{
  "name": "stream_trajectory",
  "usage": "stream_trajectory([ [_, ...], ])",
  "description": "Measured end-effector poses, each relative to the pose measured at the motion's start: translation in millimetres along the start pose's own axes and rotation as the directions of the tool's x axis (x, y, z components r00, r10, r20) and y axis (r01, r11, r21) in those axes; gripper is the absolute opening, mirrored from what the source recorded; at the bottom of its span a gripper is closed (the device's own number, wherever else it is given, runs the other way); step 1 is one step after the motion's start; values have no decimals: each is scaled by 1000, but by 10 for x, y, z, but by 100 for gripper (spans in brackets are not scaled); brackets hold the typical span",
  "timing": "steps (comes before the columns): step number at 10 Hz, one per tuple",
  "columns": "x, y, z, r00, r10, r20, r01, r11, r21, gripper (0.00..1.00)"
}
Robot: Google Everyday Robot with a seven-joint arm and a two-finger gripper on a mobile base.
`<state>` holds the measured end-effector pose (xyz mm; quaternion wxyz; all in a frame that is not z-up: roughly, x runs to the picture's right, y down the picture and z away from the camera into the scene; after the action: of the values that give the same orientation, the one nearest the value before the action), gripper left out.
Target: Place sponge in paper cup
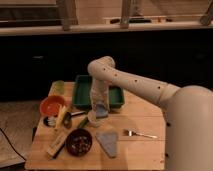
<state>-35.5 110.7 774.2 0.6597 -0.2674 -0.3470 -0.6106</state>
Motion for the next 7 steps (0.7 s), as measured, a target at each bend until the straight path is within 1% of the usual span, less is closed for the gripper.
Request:
stream_trajectory([
  [4, -108, -71, 37, 999, -16, 31, 16, 1000, -4, 0],
  [7, -200, -163, 65, 998, -48, 45, 48, 999, 0, 0],
])
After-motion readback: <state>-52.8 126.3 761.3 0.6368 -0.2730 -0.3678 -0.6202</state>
